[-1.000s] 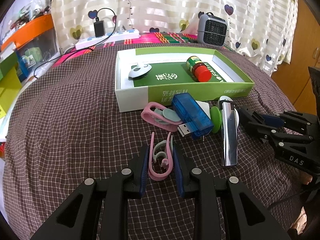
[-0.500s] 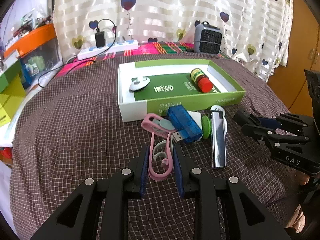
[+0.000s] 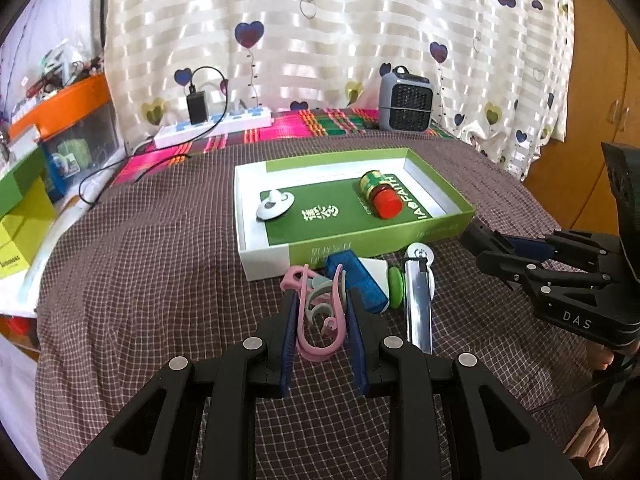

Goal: Organize rigid objects

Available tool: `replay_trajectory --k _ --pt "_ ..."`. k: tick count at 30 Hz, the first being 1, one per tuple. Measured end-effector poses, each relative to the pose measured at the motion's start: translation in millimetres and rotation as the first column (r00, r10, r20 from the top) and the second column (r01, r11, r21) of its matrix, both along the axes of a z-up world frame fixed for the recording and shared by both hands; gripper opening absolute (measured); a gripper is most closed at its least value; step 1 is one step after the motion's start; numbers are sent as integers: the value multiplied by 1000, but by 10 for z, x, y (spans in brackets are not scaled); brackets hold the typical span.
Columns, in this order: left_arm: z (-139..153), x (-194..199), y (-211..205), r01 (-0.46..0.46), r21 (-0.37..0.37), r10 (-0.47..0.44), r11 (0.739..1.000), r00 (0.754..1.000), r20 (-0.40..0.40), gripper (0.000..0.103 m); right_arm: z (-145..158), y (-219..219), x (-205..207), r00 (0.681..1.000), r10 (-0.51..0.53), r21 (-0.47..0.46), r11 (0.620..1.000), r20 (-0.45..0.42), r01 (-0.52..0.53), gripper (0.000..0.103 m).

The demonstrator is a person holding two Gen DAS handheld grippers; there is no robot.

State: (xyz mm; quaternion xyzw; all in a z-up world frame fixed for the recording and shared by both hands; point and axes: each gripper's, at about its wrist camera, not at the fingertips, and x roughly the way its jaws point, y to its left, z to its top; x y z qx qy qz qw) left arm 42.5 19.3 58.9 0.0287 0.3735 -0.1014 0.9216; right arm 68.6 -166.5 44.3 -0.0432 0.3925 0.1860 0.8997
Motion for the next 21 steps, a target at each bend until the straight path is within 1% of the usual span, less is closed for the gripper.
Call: replay_trajectory --k 10,21 --pt "115 83 -1 11 -11 -11 1000 1000 26 23 112 -5 38 1000 -9 2 1000 20 9 29" --pt "197 391 -66 33 -28 -32 999 999 26 23 287 -37 241 999 -37 -2 999 39 37 29"
